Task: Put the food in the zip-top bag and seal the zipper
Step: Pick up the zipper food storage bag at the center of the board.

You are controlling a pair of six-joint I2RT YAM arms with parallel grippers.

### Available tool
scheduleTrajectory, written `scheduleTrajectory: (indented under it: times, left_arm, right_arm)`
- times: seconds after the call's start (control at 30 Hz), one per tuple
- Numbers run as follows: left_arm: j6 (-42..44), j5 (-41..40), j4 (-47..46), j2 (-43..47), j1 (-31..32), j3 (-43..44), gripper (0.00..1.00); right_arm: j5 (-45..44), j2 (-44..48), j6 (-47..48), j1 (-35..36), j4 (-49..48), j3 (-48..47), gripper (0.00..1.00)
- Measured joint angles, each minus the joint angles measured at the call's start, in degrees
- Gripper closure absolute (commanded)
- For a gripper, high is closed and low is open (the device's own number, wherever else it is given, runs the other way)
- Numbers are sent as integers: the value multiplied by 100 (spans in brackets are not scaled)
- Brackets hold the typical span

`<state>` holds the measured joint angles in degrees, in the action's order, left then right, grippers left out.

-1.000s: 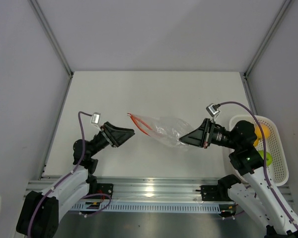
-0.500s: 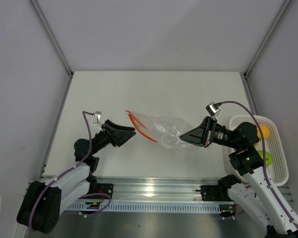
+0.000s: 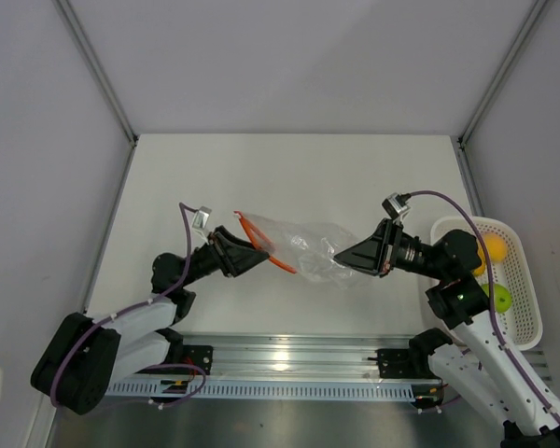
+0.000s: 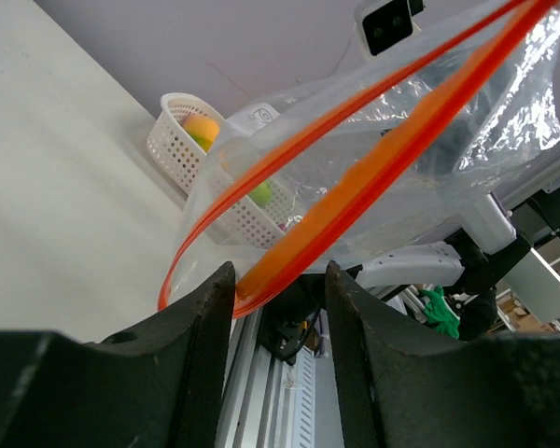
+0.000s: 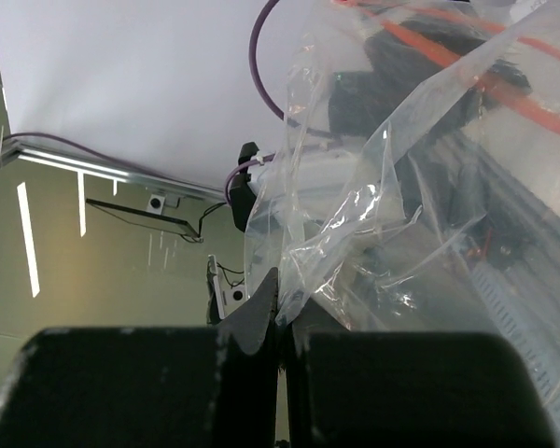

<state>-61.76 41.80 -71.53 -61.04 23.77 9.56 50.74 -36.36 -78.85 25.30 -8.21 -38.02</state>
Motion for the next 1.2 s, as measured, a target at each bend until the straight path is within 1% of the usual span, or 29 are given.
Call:
scheduleTrajectory:
  times: [0.07,0.1,0.13,0.17,0.2,0.23,0.27,0.3,0.33,0.37,0.4,0.43,0.47,0.53,0.57,0.67,0.77,0.8,0.9,1.0,1.2]
  left_arm:
    - [33,-2,-4,57,17,0,57]
    - [35,-2,-7,79,20,0,62]
    - [33,-2,-7,96,24,0,63]
    - [37,-2,-9,107,26,0,70]
    - [33,-2,-11,114,28,2,72]
    - [33,-2,-13,116,35,4,76]
    - [35,0,-13,116,37,11,96]
    - [-4,0,-11,116,39,20,99]
    - [15,2,-28,114,44,24,100]
    - [20,0,-39,116,48,33,99]
    - [24,4,-42,120,50,37,99]
    - [26,13,-35,136,50,44,99]
    - [46,33,-33,168,50,52,99]
    - [157,92,72,352,50,118,99]
    - [260,122,256,494,50,197,99]
    - [1051,157,1930,1217,72,782,99]
    - [2031,-26,4017,1781,103,1777,99]
    - [2337,-127,4666,1897,107,2133,100]
    - [2938,-323,6102,2103,109,2841,99]
    - [3244,-369,7053,2225,109,3130,100]
    - [3615,-461,8557,2262,120,3185,99]
  right_arm:
    - [-28,-20,-28,0,-72,68,100]
    - [-33,-24,-50,0,-87,98,100]
    - [-35,-37,-66,2,-122,133,100]
    - [-37,-42,-72,4,-140,157,100]
    - [-42,-55,-96,4,-170,190,100]
    - [-46,-63,-114,4,-212,221,100]
    - [-50,-85,-131,4,-267,254,100]
    - [-50,-98,-136,4,-282,269,100]
    - [-55,-111,-125,7,-280,271,96]
    - [-63,-129,-87,7,-251,271,87]
    - [-101,-144,2,7,-98,256,74]
    - [-162,-149,186,11,223,190,47]
    - [-243,-166,422,13,616,76,36]
    - [-494,-236,1143,15,1665,-389,23]
    - [-603,-289,1401,15,1996,-581,22]
    - [-990,-422,2310,15,3101,-1272,20]
    - [-1403,-520,3021,15,3886,-1705,19]
    - [-1561,-555,3246,15,4138,-1821,19]
    - [-1963,-697,3751,15,4734,-2072,18]
    - [-2378,-887,4164,15,5228,-2356,18]
    - [-3261,-1095,4784,26,6004,-2955,18]
